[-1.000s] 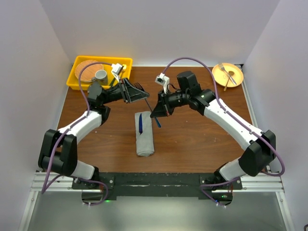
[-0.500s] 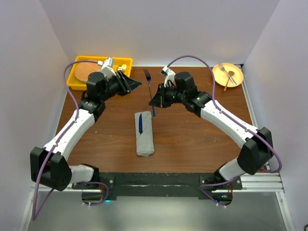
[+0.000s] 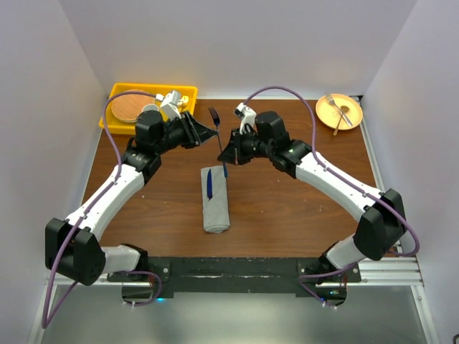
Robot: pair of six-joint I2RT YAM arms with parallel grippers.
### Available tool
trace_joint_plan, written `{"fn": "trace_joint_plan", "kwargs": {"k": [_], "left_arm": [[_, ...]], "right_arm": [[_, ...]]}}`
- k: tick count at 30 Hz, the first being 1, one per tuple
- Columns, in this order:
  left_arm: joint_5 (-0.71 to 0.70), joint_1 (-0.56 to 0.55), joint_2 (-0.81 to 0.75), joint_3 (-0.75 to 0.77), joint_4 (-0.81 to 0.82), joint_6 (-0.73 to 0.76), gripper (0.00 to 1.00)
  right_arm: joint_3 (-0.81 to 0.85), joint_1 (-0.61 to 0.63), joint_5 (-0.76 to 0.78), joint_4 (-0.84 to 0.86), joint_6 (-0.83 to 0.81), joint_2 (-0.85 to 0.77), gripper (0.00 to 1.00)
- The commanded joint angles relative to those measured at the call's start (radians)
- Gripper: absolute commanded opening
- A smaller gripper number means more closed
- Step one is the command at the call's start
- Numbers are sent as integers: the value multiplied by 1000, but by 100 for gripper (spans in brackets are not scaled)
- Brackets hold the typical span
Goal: Fold the napkin into a case and place the utensils inside
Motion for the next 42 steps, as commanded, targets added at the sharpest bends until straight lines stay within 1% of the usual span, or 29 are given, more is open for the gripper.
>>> {"fn": "trace_joint_plan", "kwargs": {"k": [1, 8, 14, 23, 27, 32, 35, 38, 39, 40, 42], "left_arm": [[71, -6, -42, -26, 92, -4, 34], [68, -7, -39, -23, 94, -1, 34], [19, -7, -7, 18, 2, 29, 34], [40, -7, 5, 20, 11, 25, 33], [47, -7, 5, 15, 12, 23, 28], [54, -7, 5, 15, 21, 17, 25], [57, -7, 5, 15, 21, 14, 21], [54, -7, 4, 14, 15, 16, 11], [50, -7, 4, 14, 12, 16, 3], [48, -7, 4, 14, 9, 19, 0], [41, -7, 4, 14, -4, 23, 0]], "right_arm": [[-23, 5, 9, 40, -34, -47, 0], [-22, 7, -2, 43, -51, -49, 0], [-20, 13, 3, 40, -64, -53, 0], [-14, 27, 0, 37, -80, -53, 0], [-13, 34, 4, 32, -81, -49, 0], [-9, 42, 6, 25, -87, -44, 0], [-6, 42, 6, 25, -87, -42, 0], [-3, 42, 7, 26, -89, -39, 0], [-3, 44, 6, 23, -90, -39, 0], [-3, 44, 7, 25, -90, -39, 0], [-5, 44, -5, 23, -92, -36, 0]]}}
